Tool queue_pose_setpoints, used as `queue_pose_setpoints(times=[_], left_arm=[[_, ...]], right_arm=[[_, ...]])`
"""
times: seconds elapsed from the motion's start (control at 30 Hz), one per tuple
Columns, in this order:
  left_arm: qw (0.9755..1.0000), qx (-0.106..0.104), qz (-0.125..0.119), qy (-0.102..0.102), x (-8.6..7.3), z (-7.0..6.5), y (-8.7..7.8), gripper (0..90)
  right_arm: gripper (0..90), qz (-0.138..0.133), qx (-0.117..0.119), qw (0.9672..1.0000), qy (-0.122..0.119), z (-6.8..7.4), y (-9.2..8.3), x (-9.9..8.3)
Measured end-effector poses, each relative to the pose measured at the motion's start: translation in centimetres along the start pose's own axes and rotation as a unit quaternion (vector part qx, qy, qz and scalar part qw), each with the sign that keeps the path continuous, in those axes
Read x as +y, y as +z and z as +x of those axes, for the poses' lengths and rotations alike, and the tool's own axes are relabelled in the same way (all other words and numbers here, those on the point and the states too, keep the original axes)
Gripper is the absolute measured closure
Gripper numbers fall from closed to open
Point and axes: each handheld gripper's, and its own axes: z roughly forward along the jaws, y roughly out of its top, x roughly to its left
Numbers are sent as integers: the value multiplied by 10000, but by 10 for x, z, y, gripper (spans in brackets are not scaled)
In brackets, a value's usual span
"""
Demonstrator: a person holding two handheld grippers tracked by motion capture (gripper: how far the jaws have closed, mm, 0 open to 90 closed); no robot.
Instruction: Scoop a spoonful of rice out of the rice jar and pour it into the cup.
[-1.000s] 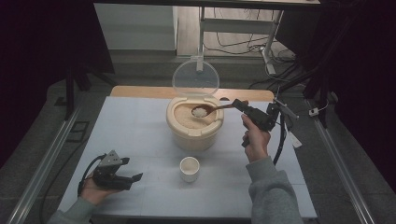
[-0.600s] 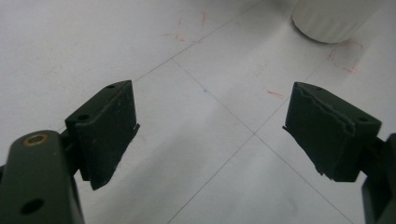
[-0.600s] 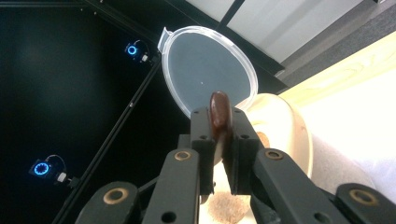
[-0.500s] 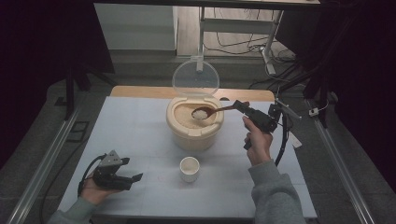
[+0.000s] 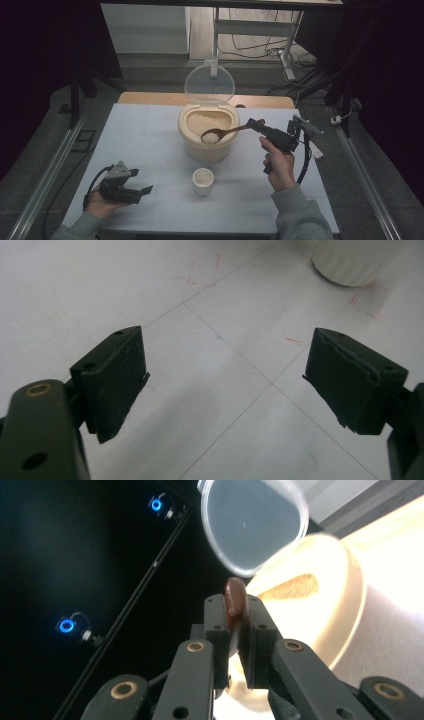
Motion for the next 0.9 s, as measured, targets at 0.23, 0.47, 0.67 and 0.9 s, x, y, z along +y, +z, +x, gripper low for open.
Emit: queue_pose_setpoints(times=[0.23, 0.47, 0.67, 0.9], left_arm=[[10000, 3, 3, 6, 0, -1, 0, 166], [10000, 8, 23, 17, 0, -2, 1, 166], [10000, 3, 34, 11, 0, -1, 1, 166], [10000, 2, 39, 11, -1, -1, 1, 166]], right_arm=[[827, 326, 15, 9995, 1, -4, -4, -17], [826, 666, -160, 9976, -119, -17, -8, -38], [826, 797, -383, 9954, -371, -21, -4, -44], [826, 911, -549, 9918, -705, -19, 1, -48]])
